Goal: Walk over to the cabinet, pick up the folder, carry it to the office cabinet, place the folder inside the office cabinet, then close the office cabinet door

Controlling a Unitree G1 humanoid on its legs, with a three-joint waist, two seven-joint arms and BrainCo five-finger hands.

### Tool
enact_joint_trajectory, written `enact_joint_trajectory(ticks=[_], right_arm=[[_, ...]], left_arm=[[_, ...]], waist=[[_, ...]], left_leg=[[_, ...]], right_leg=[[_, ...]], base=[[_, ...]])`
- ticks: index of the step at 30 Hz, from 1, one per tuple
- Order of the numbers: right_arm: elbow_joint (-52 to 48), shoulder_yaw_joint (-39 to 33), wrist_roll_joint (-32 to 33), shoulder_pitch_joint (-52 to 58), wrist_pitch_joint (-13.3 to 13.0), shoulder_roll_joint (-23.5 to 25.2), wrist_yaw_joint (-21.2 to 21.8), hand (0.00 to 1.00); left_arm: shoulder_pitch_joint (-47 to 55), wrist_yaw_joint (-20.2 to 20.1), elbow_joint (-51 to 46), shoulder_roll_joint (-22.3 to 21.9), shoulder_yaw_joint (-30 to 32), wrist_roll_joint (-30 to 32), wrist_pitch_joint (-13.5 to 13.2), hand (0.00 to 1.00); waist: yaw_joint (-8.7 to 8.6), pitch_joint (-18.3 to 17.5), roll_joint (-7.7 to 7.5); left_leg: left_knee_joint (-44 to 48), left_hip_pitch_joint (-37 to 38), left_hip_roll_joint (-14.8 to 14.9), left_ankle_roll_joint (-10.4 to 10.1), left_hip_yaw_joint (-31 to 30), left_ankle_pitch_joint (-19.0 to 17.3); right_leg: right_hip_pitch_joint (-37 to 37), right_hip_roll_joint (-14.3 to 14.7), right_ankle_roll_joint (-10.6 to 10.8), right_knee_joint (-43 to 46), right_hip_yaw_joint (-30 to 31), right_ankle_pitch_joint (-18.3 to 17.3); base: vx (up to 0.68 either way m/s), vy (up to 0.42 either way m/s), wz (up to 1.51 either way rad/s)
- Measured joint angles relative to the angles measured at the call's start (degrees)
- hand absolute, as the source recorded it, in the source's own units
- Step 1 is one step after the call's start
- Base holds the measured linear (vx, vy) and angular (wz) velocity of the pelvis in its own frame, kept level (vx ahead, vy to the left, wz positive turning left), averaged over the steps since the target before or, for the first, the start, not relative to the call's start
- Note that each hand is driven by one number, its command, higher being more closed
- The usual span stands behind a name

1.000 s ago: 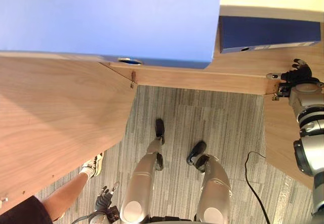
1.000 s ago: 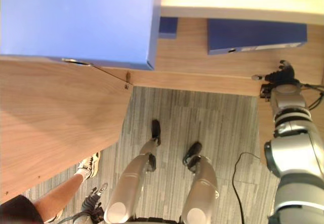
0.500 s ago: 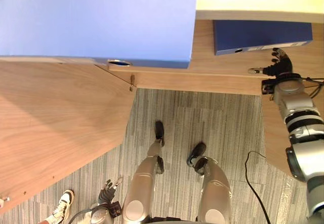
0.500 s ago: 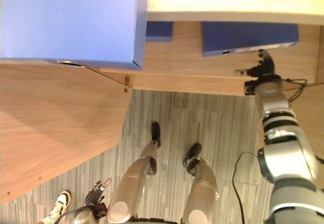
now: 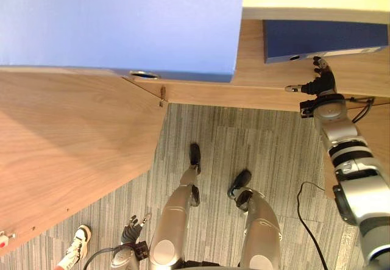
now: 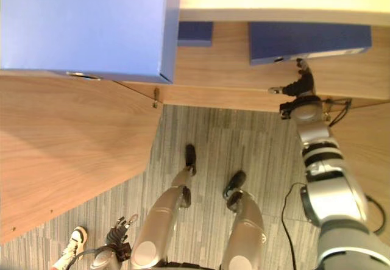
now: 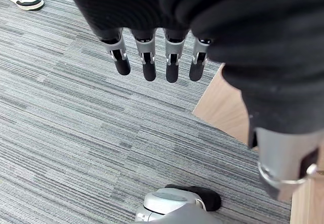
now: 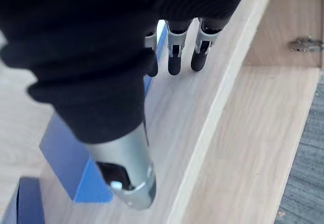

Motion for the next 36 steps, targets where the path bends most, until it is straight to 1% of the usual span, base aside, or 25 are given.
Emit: enact_joint_trajectory(ticks=[1, 3, 5, 7, 8, 9, 10, 11, 12, 14, 15, 16, 18, 19, 20, 23, 24, 26, 27, 28, 30, 31, 33, 35, 36], right_arm=[[-0.8, -1.2, 1.3, 1.8, -0.2, 1.2, -0.7, 0.0], [-2.9, -3.5, 1.6, 6.6, -0.2, 4.2, -1.5, 0.0], [-5.2, -4.7, 3.3, 12.8, -0.3, 8.6, -1.6, 0.0], [-7.8, -4.9, 3.4, 20.3, 0.0, 13.0, -1.5, 0.0], [-8.3, -5.1, 3.3, 21.9, 0.1, 14.0, -1.4, 0.0], [-9.6, -6.7, 3.3, 25.6, 0.2, 16.2, -1.0, 0.0], [-9.8, -7.3, 3.3, 28.8, 0.3, 17.9, -0.5, 0.0], [-10.1, -7.4, 3.3, 30.2, 0.4, 18.6, -0.2, 0.0], [-10.6, -7.7, 3.2, 32.3, 0.5, 19.9, 0.3, 0.0], [-10.6, -8.3, 3.2, 32.9, 0.6, 21.8, 1.2, 0.0], [-10.6, -8.3, 3.2, 32.7, 0.6, 22.5, 1.6, 0.0], [-10.6, -8.3, 3.2, 32.6, 0.6, 22.8, 1.9, 0.0], [-9.1, -8.1, 3.1, 30.1, 0.6, 24.1, 2.5, 0.0], [-8.4, -8.1, 3.1, 29.1, 0.7, 24.3, 2.6, 0.0], [-7.0, -8.0, 3.0, 26.9, 0.7, 24.6, 2.7, 0.0], [-6.0, -7.7, 0.8, 23.5, 1.1, 25.0, 2.7, 0.0], [-5.9, -7.2, 0.8, 22.9, 1.1, 24.9, 2.7, 0.0], [-4.9, -6.5, 0.6, 22.2, 1.0, 24.8, 2.6, 0.0], [-3.6, -6.5, 0.3, 21.6, 1.2, 24.8, 2.5, 0.0], [-2.7, -6.4, -1.1, 21.3, 1.3, 24.8, 2.2, 0.0], [-2.4, -6.4, -1.9, 20.1, 1.7, 24.6, 2.0, 0.0], [-2.4, -6.4, -3.6, 19.1, 2.0, 24.4, 1.8, 0.0], [-2.5, -6.4, -5.9, 16.4, 2.3, 23.2, 1.1, 0.0], [-2.4, -6.4, -7.3, 13.0, 2.4, 21.0, 0.4, 0.0], [-2.4, -6.4, -8.1, 10.5, 2.4, 19.1, -0.2, 0.0]], left_arm=[[0.0, 0.2, 0.1, 0.0, 0.1, 0.0, 0.1, 0.0], [0.0, 0.2, 0.6, -0.1, 0.4, 0.0, 0.2, 0.0], [0.0, 0.4, 1.0, 0.0, 1.6, 0.1, 0.6, 0.0], [0.1, 0.4, 1.0, 0.0, 3.4, 0.9, 1.2, 0.0], [0.1, 0.4, 1.1, 0.0, 3.8, 1.6, 1.5, 0.0], [0.1, 0.4, 1.6, 0.1, 4.6, 2.3, 1.9, 0.0], [0.3, 0.4, 2.1, 0.1, 5.7, 2.7, 2.2, 0.0], [0.4, 0.4, 2.1, 0.2, 6.3, 3.0, 2.3, 0.0], [0.6, 0.4, 2.1, 0.8, 7.5, 3.8, 2.3, 0.0], [0.6, 0.5, 2.1, 1.8, 9.1, 4.1, 2.4, 0.0], [0.6, 0.6, 2.2, 2.2, 10.0, 4.1, 2.7, 0.0], [0.8, 0.7, 2.2, 2.3, 10.3, 4.1, 2.7, 0.0], [1.1, 0.7, 3.4, 2.3, 11.4, 4.1, 2.7, 0.0], [1.1, 0.7, 3.9, 2.3, 11.4, 4.1, 2.8, 0.0], [1.1, 0.8, 4.9, 2.0, 11.3, 4.0, 2.8, 0.0], [1.1, 1.1, 6.6, 1.4, 11.1, 4.0, 2.8, 0.0], [1.1, 1.4, 6.8, 1.2, 10.9, 4.0, 2.8, 0.0], [1.1, 1.8, 6.8, 1.0, 10.2, 4.0, 2.7, 0.0], [1.1, 1.8, 6.7, 0.9, 9.4, 4.0, 2.7, 0.0], [1.1, 1.8, 6.8, 0.9, 8.7, 4.0, 2.7, 0.0], [1.1, 1.9, 6.9, 0.9, 8.5, 4.0, 2.7, 0.0], [1.1, 1.9, 6.9, 0.9, 8.5, 4.0, 2.7, 0.0], [1.1, 1.9, 7.0, 1.0, 8.5, 4.1, 2.6, 0.0], [1.1, 2.0, 6.9, 1.0, 8.4, 4.1, 2.2, 0.0], [1.1, 2.1, 6.9, 1.0, 8.3, 4.1, 1.9, 0.0]], waist=[[-0.11, 0.0, -0.03], [-0.31, 0.1, -0.24], [-0.66, 0.9, -1.46], [-1.7, 1.5, -2.61], [-2.22, 1.7, -2.87], [-2.82, 1.9, -3.21], [-3.28, 1.9, -3.23], [-3.32, 1.9, -3.24], [-3.32, 1.8, -3.52], [-3.06, 1.8, -4.05], [-2.1, 1.8, -4.07], [-1.76, 1.8, -4.07], [-0.29, 1.8, -4.13], [-0.22, 1.8, -4.13], [-0.09, 1.8, -4.15], [0.13, 1.9, -4.24], [0.12, 1.9, -4.42], [0.08, 1.9, -4.81], [0.04, 1.9, -4.87], [0.08, 1.9, -4.89], [0.16, 1.9, -4.94], [0.2, 2.0, -4.95], [0.21, 2.0, -4.94], [0.26, 2.0, -4.9], [0.39, 2.0, -4.79]], left_leg=[[0.0, 0.5, 0.4, -0.1, 0.1, -0.1], [0.1, 2.3, 1.0, -0.2, 0.4, -0.4], [1.8, 4.6, 1.4, -0.3, 1.3, -2.1], [8.1, 4.9, 2.0, -0.1, 1.2, -6.2], [10.4, 4.6, 2.0, 0.0, 0.8, -7.6], [16.0, 4.3, 2.3, -0.1, 0.1, -11.1], [21.6, 3.7, 3.4, -0.3, -0.3, -14.7], [24.1, 3.5, 4.0, -0.4, -0.6, -16.1], [27.6, 2.6, 5.0, -0.4, -1.6, -18.2], [30.7, 1.0, 5.4, -0.1, -2.9, -19.5], [32.2, 0.2, 5.6, 0.3, -3.1, -20.3], [32.9, 0.0, 5.7, 0.4, -3.2, -20.7], [35.4, -1.1, 5.2, 1.1, -3.2, -21.9], [35.9, -1.4, 4.8, 1.2, -3.2, -22.0], [36.4, -2.1, 4.2, 1.9, -3.1, -22.5], [36.3, -2.8, 3.0, 1.6, -3.0, -22.2], [35.8, -2.8, 2.4, 1.3, -3.0, -21.7], [34.3, -2.8, 1.5, 1.2, -3.0, -21.0], [33.0, -2.8, 1.0, 1.1, -3.0, -19.9], [32.0, -2.9, 0.6, 1.2, -3.0, -19.1], [30.7, -3.4, 0.2, 1.2, -3.1, -17.8], [30.2, -3.7, 0.0, 1.2, -3.1, -17.2], [29.8, -4.6, -0.3, 1.2, -3.2, -16.6], [30.3, -6.0, -0.4, 1.5, -3.2, -16.3], [31.0, -7.2, -0.5, 1.6, -3.2, -16.2]], right_leg=[[0.9, 0.7, -0.1, -1.0, 0.0, 0.5], [3.0, 1.7, -0.1, -2.6, 0.3, 1.1], [5.6, 2.3, -0.2, -3.2, 1.6, 1.3], [7.9, 2.3, 0.3, -2.4, 2.6, 0.8], [8.4, 2.0, 0.7, -1.8, 2.8, 0.5], [9.8, 1.6, 1.3, 0.1, 3.2, -0.5], [11.5, 1.9, 1.6, 1.5, 3.2, -1.3], [12.2, 2.3, 1.7, 1.9, 3.2, -1.6], [13.0, 2.9, 1.8, 2.3, 3.1, -1.9], [13.2, 3.3, 1.7, 2.5, 2.7, -2.0], [13.1, 3.4, 1.6, 2.7, 2.6, -2.2], [13.1, 3.4, 1.8, 2.9, 2.7, -2.3], [12.1, 2.2, 2.9, 5.6, 3.1, -2.9], [11.6, 1.6, 3.2, 6.6, 3.1, -3.1], [10.6, 0.6, 3.8, 8.4, 3.4, -3.5], [9.4, -0.8, 4.0, 9.9, 3.7, -3.7], [9.0, -1.3, 4.0, 10.2, 3.7, -3.7], [8.3, -2.0, 4.0, 10.4, 3.7, -3.7], [7.9, -2.3, 4.0, 10.4, 3.7, -3.7], [7.4, -2.6, 4.0, 10.4, 3.7, -3.7], [6.3, -2.8, 4.0, 10.5, 3.6, -3.7], [5.8, -3.0, 4.0, 10.7, 3.6, -3.7], [4.6, -3.4, 4.0, 11.4, 3.5, -3.7], [3.1, -3.8, 3.7, 12.3, 3.5, -3.9], [1.9, -4.0, 3.5, 13.3, 3.5, -4.0]], base=[[0.0, -0.091, -0.2], [0.0, -0.094, -0.18], [0.0, -0.093, -0.28], [0.0, -0.053, -0.23], [0.0, 0.016, -0.16], [0.0, 0.083, -0.15], [0.0, 0.106, -0.16], [0.0, 0.135, -0.09], [-0.01, 0.131, -0.01], [-0.03, 0.171, 0.07], [-0.04, 0.164, 0.05], [-0.04, 0.157, 0.02], [-0.05, 0.135, 0.07], [-0.06, 0.109, 0.13], [-0.08, 0.086, 0.15], [-0.1, 0.054, 0.11], [-0.1, 0.028, 0.11], [-0.08, -0.001, 0.13], [-0.1, -0.025, 0.18], [-0.08, -0.033, 0.16], [-0.07, -0.04, 0.09], [-0.07, -0.04, 0.09], [-0.06, -0.032, 0.06], [-0.05, -0.015, 0.03], [-0.05, 0.001, 0.05]])
